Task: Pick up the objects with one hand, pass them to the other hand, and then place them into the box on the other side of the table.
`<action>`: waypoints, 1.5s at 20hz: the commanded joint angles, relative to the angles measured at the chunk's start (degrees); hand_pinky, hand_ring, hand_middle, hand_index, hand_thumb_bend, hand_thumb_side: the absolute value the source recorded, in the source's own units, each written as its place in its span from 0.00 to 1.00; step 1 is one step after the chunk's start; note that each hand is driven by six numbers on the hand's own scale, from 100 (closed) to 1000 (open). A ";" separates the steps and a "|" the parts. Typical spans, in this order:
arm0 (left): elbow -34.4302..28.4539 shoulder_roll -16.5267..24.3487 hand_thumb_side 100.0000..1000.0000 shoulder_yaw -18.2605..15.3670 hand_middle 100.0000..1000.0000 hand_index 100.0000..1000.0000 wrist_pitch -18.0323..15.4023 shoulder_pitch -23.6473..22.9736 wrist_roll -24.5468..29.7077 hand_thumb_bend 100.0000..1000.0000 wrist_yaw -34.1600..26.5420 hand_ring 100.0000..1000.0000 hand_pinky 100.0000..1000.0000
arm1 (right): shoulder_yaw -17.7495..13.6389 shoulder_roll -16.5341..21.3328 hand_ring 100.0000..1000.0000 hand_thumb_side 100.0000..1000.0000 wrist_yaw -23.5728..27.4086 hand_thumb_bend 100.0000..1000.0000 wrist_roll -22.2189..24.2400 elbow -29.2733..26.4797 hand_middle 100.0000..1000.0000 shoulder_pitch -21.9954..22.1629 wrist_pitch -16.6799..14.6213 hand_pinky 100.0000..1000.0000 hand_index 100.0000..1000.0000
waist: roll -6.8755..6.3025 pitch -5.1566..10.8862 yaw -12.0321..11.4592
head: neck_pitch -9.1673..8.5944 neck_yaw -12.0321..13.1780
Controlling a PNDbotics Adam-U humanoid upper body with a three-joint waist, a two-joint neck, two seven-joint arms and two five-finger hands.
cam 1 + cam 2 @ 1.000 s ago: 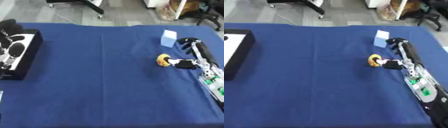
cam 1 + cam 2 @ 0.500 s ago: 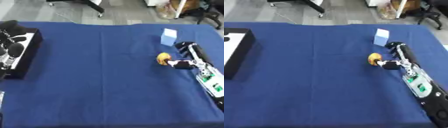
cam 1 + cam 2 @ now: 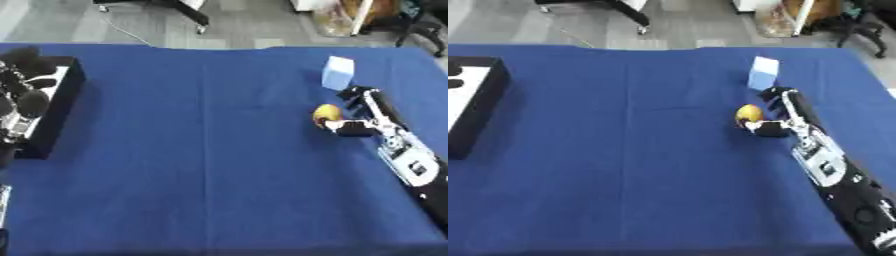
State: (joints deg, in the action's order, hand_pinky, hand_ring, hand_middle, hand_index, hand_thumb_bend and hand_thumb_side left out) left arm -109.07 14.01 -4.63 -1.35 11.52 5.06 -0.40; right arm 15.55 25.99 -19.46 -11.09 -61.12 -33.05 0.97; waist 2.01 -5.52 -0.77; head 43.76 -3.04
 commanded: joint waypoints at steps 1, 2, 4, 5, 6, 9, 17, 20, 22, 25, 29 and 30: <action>-0.50 0.41 0.57 0.22 0.65 0.81 -0.04 0.56 0.29 0.80 -0.24 0.72 0.74 | -0.26 0.61 0.58 0.04 -0.09 0.46 0.16 1.12 0.58 -1.55 -0.30 0.47 0.67 | -0.18 0.42 -0.08 | -0.02 -0.16; -0.50 0.40 0.57 0.22 0.65 0.81 -0.04 0.57 0.31 0.80 -0.24 0.72 0.74 | -0.26 0.53 0.58 0.01 -0.15 0.44 0.28 1.58 0.58 -1.71 -0.31 0.47 0.66 | -0.19 0.40 -0.14 | -0.02 -0.17; -0.50 0.37 0.57 0.22 0.65 0.81 -0.03 0.58 0.30 0.80 -0.28 0.72 0.74 | -0.32 0.40 0.57 0.00 -0.25 0.41 0.55 2.40 0.56 -1.88 -0.27 0.47 0.64 | -0.21 0.37 -0.23 | 0.03 -0.16; -0.50 0.36 0.57 0.23 0.65 0.81 -0.03 0.59 0.30 0.80 -0.30 0.72 0.74 | -0.34 0.36 0.57 0.00 -0.28 0.40 0.76 2.78 0.55 -1.89 -0.21 0.47 0.63 | -0.21 0.37 -0.26 | 0.03 -0.15; -0.50 0.35 0.57 0.24 0.65 0.81 -0.02 0.59 0.30 0.80 -0.32 0.72 0.74 | -0.37 0.32 0.56 0.00 -0.30 0.36 0.97 3.09 0.54 -1.87 -0.18 0.46 0.61 | -0.20 0.36 -0.28 | 0.03 -0.11; -0.47 0.30 0.57 0.25 0.65 0.81 0.01 0.59 0.31 0.80 -0.35 0.72 0.74 | -0.45 0.26 0.54 0.00 -0.27 0.24 1.66 3.75 0.51 -1.61 -0.01 0.45 0.58 | -0.19 0.40 -0.25 | 0.04 0.06; -0.10 0.24 0.58 0.35 0.64 0.81 0.22 0.56 0.36 0.79 -0.47 0.72 0.74 | -0.99 0.55 0.35 0.00 -1.96 0.00 -3.96 2.32 0.26 -1.08 -0.16 0.30 0.28 | -0.26 0.50 0.06 | 0.03 0.35; 0.74 0.36 0.59 0.47 0.63 0.80 0.76 0.66 0.04 0.77 -0.92 0.72 0.73 | -0.79 0.75 0.32 0.00 -4.20 0.00 -8.89 -1.35 0.23 -0.48 -0.41 0.28 0.22 | -0.28 0.49 0.21 | 0.06 0.50; 1.56 0.50 0.60 0.74 0.63 0.80 1.45 0.85 -0.23 0.76 -1.49 0.71 0.73 | -0.53 0.84 0.31 0.00 -5.75 0.00 -11.49 -5.29 0.22 0.15 -0.22 0.27 0.20 | -0.29 0.49 0.35 | 0.09 0.62; 3.09 0.97 0.64 1.63 0.62 0.80 2.65 1.44 0.12 0.71 -2.97 0.71 0.73 | 0.09 0.96 0.31 0.00 -8.33 0.00 -14.18 -14.11 0.22 1.31 -0.02 0.28 0.20 | -0.25 0.48 0.65 | 0.21 0.88; 6.03 2.19 0.67 3.06 0.62 0.80 4.50 3.15 0.81 0.59 -3.73 0.71 0.72 | 1.84 0.79 0.32 0.00 -11.82 0.00 -13.96 -28.60 0.24 2.37 0.16 0.31 0.22 | -0.18 0.57 0.91 | 0.22 1.20; 7.02 2.57 0.68 3.67 0.62 0.80 5.05 3.73 1.17 0.57 -3.73 0.71 0.71 | 2.48 0.61 0.32 0.00 -12.70 0.00 -13.10 -32.82 0.24 2.51 0.20 0.32 0.23 | -0.14 0.60 0.99 | 0.18 1.20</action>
State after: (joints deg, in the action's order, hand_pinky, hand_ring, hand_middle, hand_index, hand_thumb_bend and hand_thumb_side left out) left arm -102.29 15.00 -1.45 3.06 14.37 5.99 -3.80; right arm 17.86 25.16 -30.88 -24.39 -88.43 -29.75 1.18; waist 1.91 -5.59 0.11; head 43.78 -2.03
